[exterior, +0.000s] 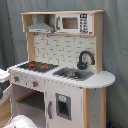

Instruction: Play with the kitchen

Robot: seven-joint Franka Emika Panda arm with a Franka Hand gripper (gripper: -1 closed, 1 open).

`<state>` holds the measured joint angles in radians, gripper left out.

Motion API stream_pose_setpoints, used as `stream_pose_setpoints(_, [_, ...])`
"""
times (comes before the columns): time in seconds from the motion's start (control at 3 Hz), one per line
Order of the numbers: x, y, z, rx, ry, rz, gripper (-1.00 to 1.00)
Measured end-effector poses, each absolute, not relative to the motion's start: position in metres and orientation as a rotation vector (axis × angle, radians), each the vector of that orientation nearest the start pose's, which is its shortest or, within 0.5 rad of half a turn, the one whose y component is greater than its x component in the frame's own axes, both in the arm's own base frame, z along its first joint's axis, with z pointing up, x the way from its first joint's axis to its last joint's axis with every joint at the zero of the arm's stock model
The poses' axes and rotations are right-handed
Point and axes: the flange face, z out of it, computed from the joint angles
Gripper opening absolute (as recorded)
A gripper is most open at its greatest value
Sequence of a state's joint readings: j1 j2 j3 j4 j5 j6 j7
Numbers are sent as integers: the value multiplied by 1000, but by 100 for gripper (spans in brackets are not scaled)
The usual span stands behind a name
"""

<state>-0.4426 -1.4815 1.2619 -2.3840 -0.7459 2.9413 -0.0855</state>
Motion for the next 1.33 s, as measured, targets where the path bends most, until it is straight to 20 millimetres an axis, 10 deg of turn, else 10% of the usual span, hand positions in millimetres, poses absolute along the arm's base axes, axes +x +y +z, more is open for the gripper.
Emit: stream_pose_setpoints(1.33, [107, 594, 447, 616, 1174, 1250, 100])
